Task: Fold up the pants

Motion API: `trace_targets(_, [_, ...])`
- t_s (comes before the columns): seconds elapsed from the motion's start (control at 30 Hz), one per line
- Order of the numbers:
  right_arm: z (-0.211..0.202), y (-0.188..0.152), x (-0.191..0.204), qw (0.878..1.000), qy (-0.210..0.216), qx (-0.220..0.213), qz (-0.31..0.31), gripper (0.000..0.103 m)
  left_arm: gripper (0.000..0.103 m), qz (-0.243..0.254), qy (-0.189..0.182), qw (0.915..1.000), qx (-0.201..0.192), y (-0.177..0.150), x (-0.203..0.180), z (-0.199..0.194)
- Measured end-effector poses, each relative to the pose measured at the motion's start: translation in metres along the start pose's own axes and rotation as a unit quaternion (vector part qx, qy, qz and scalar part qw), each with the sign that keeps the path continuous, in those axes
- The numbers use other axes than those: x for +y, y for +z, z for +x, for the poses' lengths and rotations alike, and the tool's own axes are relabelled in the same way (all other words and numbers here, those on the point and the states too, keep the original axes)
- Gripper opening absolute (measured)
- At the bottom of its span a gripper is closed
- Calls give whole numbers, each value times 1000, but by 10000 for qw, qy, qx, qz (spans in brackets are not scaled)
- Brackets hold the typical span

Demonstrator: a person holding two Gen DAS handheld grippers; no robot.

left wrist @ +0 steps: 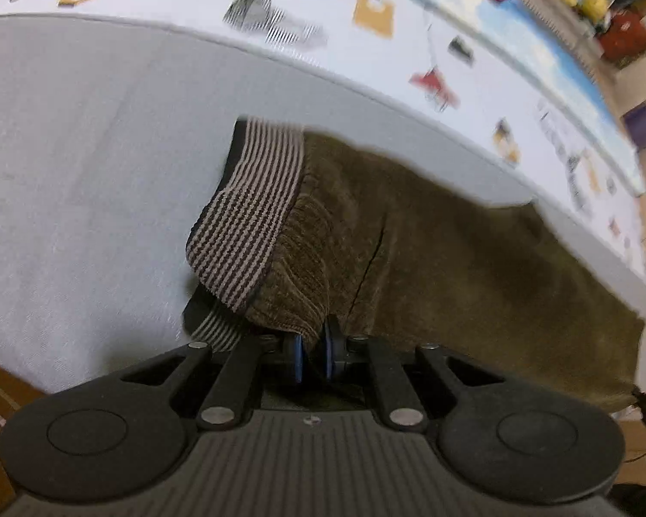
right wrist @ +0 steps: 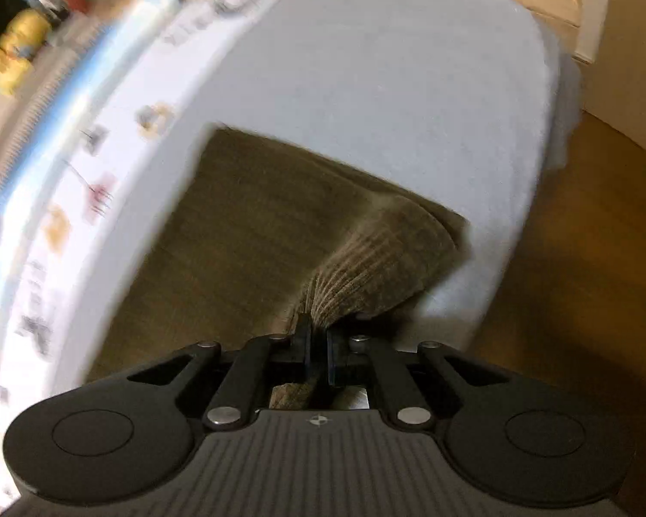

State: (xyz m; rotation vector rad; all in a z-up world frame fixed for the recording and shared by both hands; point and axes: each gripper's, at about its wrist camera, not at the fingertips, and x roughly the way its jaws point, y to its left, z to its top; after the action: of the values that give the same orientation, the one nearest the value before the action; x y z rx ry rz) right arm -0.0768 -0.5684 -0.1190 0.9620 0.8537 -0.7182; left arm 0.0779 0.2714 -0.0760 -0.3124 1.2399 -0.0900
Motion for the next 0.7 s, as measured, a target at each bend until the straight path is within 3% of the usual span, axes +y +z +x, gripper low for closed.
trace_targets(0.1, [0,-5,-17,9989,-229,167,376,20,22,64,175,9998,96,0,4,2])
trace_targets(0.2, [-10,-2,-18,9986,-410,-161,289,22,24,-1,365,9987,-347,2,12,-16])
trace_targets(0.27, [-18,-3,-19,9957,-770,-486,148,22,24,73,543,9952,-808,3,9,-31])
trace_targets(0.37, [-32,-4,-25,9882,-1124,-1033,153,23,24,829,1172,9762,-1624,0,-14,-50])
trace_targets(0.43, [-44,-3,-25,9852,-980,-1397,138,23,24,1182,1054,9693,-1883,-2,-27,-55])
trace_targets(0.57, [-60,-11,-13,9854,-311,-1645,-305,23,24,1329,384,9786,-1521,-2,-40,-40])
trace_targets(0.6, [-54,-8,-9,9884,-89,-1471,-366,25,24,1484,464,9790,-1316,-3,-43,-31])
trace_targets(0.63, [-44,-8,-3,9923,70,-1172,-403,25,24,1670,786,9778,-990,-5,-44,-17])
trace_targets(0.7, [-17,-11,-5,9983,-182,-337,-443,25,15,1835,1459,9718,-272,-11,-37,15])
